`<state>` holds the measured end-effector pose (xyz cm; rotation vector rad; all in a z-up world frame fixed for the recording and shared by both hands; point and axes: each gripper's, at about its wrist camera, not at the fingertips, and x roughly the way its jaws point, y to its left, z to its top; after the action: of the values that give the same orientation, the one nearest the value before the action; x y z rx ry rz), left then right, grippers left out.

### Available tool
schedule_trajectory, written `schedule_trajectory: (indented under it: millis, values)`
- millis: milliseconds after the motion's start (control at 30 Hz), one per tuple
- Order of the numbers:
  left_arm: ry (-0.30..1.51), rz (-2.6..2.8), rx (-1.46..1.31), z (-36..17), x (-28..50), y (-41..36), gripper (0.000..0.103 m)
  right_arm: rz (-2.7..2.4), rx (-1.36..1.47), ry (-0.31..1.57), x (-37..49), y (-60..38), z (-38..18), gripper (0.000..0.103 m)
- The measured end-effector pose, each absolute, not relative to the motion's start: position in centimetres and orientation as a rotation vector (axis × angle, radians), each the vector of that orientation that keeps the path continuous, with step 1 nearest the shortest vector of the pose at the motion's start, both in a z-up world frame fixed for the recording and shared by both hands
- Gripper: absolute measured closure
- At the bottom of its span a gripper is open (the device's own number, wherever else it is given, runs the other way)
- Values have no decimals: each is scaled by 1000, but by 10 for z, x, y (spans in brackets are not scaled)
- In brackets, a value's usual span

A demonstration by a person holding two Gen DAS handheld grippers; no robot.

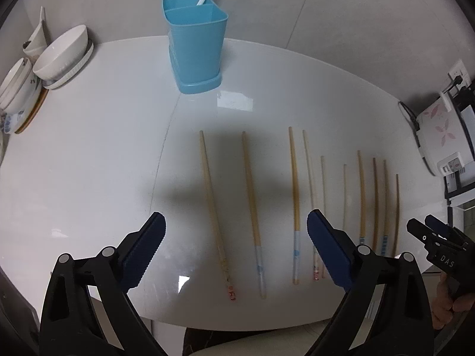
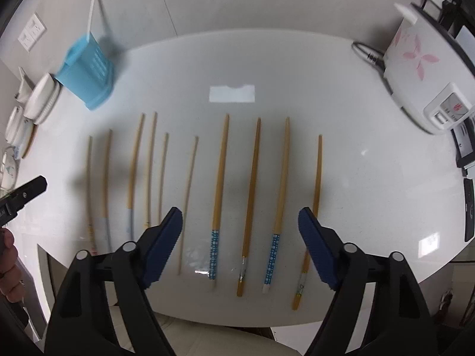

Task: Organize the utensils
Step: 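Close left tool on red-tipped chopstick while right tool grasps blue-patterned chopstick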

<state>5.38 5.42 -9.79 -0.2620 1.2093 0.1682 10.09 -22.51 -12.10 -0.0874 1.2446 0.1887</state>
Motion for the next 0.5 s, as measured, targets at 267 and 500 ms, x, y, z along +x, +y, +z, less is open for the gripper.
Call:
schedule_trajectory:
  millis: [267,500]
  values:
    - [1367,238,-258,-170,61,75,20,167,-77,1368,114,-224,-174,54]
    - [1413,234,-275,-194,63,78,27,146,-111,1435,120,-217,-194,70]
